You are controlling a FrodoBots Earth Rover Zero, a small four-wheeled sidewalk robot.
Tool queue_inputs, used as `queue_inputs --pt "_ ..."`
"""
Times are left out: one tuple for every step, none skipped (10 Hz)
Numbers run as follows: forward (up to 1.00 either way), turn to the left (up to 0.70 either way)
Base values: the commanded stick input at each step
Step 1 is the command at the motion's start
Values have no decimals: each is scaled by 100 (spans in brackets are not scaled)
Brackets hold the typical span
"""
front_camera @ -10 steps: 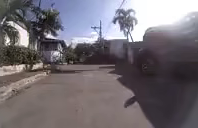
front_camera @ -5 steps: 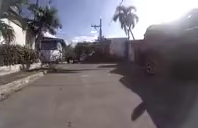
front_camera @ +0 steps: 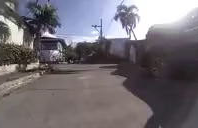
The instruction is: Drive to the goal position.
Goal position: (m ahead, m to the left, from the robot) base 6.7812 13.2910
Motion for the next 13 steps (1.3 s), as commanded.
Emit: queue_inputs --pt "70 35" --pt "70 35" --pt "70 35" --pt "70 35" --pt "70 35" --pt "70 35" --pt "70 35" --pt "70 35" --pt "70 35" --pt "70 35" --pt "70 35" --pt "70 35" --pt "70 35"
